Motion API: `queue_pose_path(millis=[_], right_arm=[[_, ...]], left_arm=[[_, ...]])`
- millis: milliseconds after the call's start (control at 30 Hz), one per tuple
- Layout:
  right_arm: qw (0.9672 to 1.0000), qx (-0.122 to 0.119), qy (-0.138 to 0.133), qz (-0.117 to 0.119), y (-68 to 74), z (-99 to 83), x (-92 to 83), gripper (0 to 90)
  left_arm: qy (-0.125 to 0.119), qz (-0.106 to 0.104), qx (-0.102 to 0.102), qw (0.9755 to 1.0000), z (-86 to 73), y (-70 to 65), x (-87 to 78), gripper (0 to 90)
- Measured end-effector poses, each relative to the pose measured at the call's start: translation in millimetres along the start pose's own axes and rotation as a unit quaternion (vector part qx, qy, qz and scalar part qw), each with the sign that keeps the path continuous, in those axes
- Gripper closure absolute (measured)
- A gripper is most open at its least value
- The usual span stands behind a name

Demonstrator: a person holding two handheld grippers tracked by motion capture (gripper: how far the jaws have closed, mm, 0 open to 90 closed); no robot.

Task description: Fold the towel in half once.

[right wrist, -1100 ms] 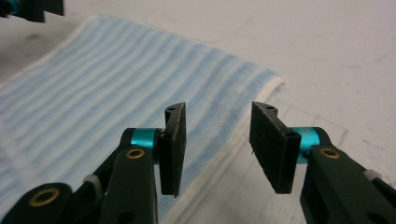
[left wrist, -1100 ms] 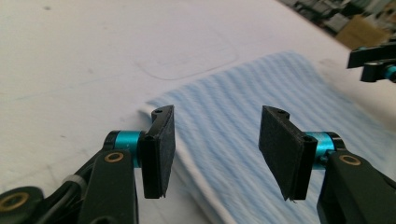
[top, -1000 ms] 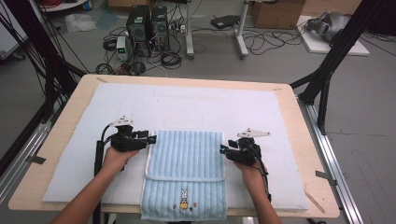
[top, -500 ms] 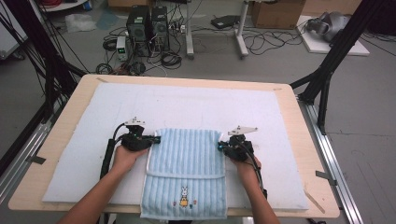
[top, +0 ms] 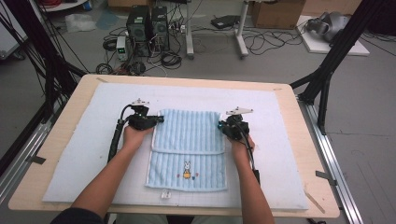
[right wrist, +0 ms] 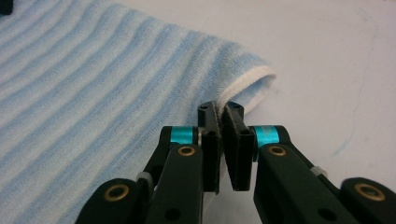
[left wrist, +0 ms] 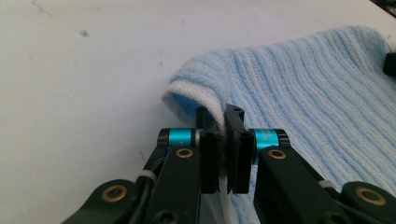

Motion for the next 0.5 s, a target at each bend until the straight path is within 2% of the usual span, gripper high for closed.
queue_pose_path(millis=[100, 200, 267, 367, 400, 467, 500], right_arm=[[0.9999, 0.01, -0.002, -0.008, -3.9, 7.3, 7.2, 85.8], [0.9998, 0.013, -0.005, -0.015, -5.5, 7.7, 12.6, 85.4], [0.9998, 0.016, 0.0, -0.012, -5.8, 6.4, 14.1, 83.0], [0.9996, 0.025, -0.009, -0.006, -6.6, 7.0, 10.3, 67.6], [0.9995, 0.03, -0.009, 0.0, -6.9, 6.5, 8.2, 63.0], [0.9993, 0.034, -0.012, 0.011, -6.4, 5.6, 2.6, 56.6], [0.9994, 0.028, -0.017, 0.013, -5.3, 5.0, -1.3, 55.5]], left_arm=[[-0.006, 0.002, -0.002, 1.0, 5.6, 4.6, 5.0, 85.1], [-0.008, 0.005, 0.005, 0.9999, 5.6, 4.7, 7.3, 83.5], [-0.009, 0.009, 0.004, 0.9999, 5.6, 4.4, 6.5, 75.1], [0.005, 0.001, -0.011, 0.9999, 4.4, 4.2, 3.6, 53.5], [0.008, -0.002, -0.009, 0.9999, 3.2, 3.0, 0.8, 50.3], [-0.008, -0.005, -0.004, 0.9999, -1.9, -1.3, -7.6, 48.0], [-0.014, -0.008, 0.0, 0.9999, -4.8, -3.2, -12.3, 48.3]])
Point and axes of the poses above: each handheld gripper's, and its own axes: x roughly forward along the jaws, z roughly out of its top, y roughly to its left, the point moved 2 cm from there along x, roughly forward along the jaws, and after that the axes turned 13 degrees about y, right-handed, at the moved point
